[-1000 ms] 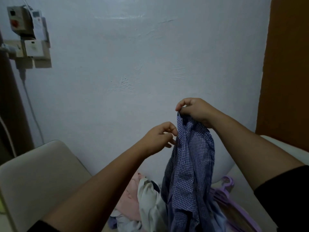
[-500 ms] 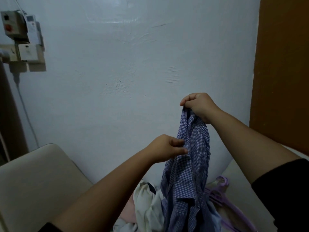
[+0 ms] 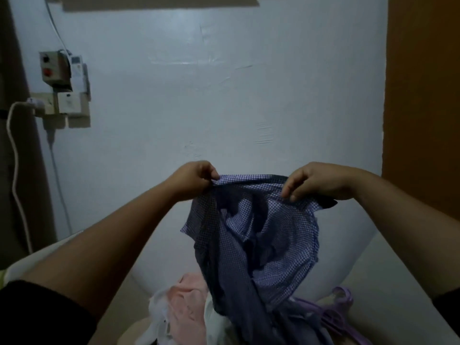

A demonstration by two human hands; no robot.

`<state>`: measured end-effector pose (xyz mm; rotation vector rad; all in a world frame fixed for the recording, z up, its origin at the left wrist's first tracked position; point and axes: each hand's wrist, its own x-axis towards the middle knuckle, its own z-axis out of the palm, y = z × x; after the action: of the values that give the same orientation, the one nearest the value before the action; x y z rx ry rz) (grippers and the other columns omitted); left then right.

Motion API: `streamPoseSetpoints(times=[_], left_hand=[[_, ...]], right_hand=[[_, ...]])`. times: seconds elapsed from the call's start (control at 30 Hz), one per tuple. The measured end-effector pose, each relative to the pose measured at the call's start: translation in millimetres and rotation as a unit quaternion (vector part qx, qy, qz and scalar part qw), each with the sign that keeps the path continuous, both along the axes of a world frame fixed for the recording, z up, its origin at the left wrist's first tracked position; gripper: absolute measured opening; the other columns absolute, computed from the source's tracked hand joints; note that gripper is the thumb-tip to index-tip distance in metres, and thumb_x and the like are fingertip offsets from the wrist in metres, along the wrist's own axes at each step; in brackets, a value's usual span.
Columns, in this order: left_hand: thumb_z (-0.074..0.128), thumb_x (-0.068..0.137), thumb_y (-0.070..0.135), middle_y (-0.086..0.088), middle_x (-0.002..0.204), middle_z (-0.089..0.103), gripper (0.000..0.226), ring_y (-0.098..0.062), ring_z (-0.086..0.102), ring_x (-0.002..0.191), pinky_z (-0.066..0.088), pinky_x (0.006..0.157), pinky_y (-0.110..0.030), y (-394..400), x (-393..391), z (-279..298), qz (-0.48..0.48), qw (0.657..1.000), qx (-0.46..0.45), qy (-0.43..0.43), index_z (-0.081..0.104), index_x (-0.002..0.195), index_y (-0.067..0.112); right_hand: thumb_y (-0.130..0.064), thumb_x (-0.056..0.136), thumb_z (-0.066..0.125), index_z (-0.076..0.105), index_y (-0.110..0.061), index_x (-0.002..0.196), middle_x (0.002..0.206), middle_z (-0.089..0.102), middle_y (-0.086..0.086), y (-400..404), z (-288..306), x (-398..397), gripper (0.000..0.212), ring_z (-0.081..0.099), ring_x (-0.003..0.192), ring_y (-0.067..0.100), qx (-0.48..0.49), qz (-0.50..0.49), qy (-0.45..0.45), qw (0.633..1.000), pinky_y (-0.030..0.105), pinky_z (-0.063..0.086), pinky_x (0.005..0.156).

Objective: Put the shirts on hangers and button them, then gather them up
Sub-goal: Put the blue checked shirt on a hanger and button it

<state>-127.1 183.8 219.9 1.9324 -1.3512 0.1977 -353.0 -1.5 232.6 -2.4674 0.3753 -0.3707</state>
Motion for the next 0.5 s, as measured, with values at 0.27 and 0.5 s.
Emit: streamPoseSetpoints(times=[0.27,0.5], left_hand=[[0.039,0.085,-0.011,0.002,0.065,0.047,0.035,-0.013,0.036,0.057,0.03,0.044,-0.019,31.8,7.1,41.7,0.05,0.996,0.017,-0.065,0.045,0.07,0.02],[0.035,0.081,-0.018,-0.003,0.096,0.072,0.056,-0.003,0.063,0.084,0.049,0.089,-0.019,40.3,-11.0,3.3,-0.025,0.992,0.122,0.035,0.077,0.075,0.019]], right_hand=[[0.003,0.093,0.048,0.073,-0.022,0.087,0.098,0.067,0.0,14.8,14.3,0.1,0.036,0.063,0.087,0.017,-0.01,-0.081,-0.153,0.985,0.026,0.053,0.076],[0.015,0.089,0.029,0.076,-0.022,0.08,0.101,0.066,0.002,23.3,17.4,-11.4,0.06,0.061,0.094,0.02,0.004,-0.107,-0.176,0.978,0.024,0.051,0.078]])
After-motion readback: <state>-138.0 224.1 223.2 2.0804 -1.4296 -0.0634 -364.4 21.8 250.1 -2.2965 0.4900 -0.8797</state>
